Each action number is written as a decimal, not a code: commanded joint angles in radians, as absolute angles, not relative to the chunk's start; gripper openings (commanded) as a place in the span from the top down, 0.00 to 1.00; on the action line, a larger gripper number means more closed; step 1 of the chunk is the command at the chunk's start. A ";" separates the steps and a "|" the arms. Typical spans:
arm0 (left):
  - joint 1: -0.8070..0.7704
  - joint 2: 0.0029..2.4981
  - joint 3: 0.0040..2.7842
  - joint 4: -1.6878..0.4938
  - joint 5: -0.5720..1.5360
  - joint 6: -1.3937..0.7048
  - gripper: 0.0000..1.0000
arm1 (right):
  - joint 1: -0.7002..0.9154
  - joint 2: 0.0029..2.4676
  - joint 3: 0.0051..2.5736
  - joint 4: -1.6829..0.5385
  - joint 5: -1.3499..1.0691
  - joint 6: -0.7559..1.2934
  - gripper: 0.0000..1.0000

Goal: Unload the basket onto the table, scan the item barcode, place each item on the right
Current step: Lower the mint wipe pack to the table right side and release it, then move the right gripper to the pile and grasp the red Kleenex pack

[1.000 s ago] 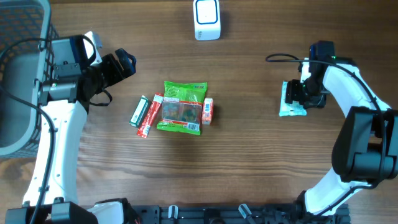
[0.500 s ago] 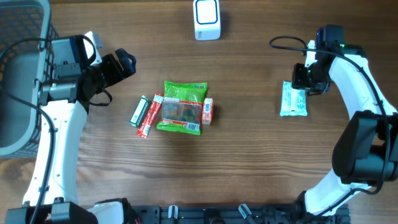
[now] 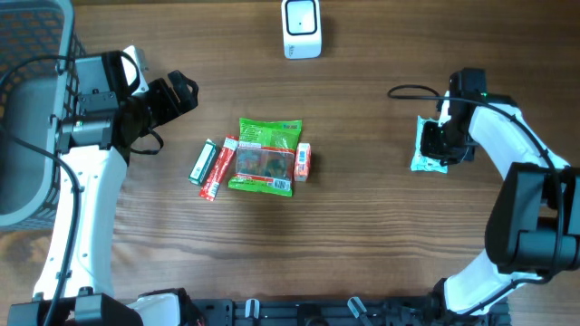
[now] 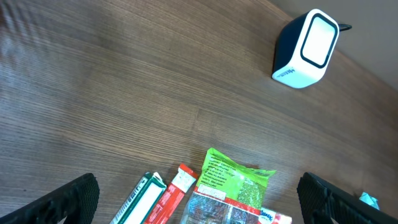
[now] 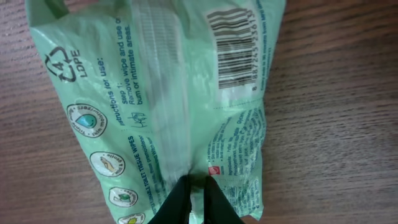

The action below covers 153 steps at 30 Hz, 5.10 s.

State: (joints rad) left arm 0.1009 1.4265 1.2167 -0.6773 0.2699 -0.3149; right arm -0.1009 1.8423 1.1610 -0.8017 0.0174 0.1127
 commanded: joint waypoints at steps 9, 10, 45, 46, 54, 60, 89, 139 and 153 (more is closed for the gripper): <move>0.104 1.417 1.217 -0.674 0.271 -0.295 0.00 | -0.104 1.847 1.290 -0.853 -0.144 0.063 0.81; 0.104 1.417 1.217 -0.674 0.271 -0.295 0.00 | -0.104 1.847 1.289 -0.854 -0.185 0.063 0.81; 0.104 1.417 1.217 -0.674 0.271 -0.295 0.00 | -0.043 1.773 1.193 -0.707 -0.190 0.055 0.79; 0.104 1.417 1.217 -0.674 0.271 -0.295 0.00 | -0.041 1.751 1.204 -0.726 -0.246 0.055 0.78; 0.104 1.417 1.217 -0.674 0.271 -0.295 0.00 | 0.167 1.503 1.221 -0.821 -0.383 0.141 0.74; 0.104 1.417 1.217 -0.674 0.271 -0.295 0.00 | 0.420 1.504 1.191 -0.646 -0.383 0.350 0.00; 0.104 1.417 1.217 -0.674 0.271 -0.295 0.00 | 0.749 1.850 1.164 -0.482 0.165 0.534 0.48; 0.104 1.417 1.217 -0.674 0.271 -0.295 0.00 | 0.548 1.699 1.171 -0.665 0.323 0.184 0.74; 0.104 1.417 1.217 -0.674 0.271 -0.295 0.00 | 0.518 1.713 1.169 -0.663 0.351 0.218 0.56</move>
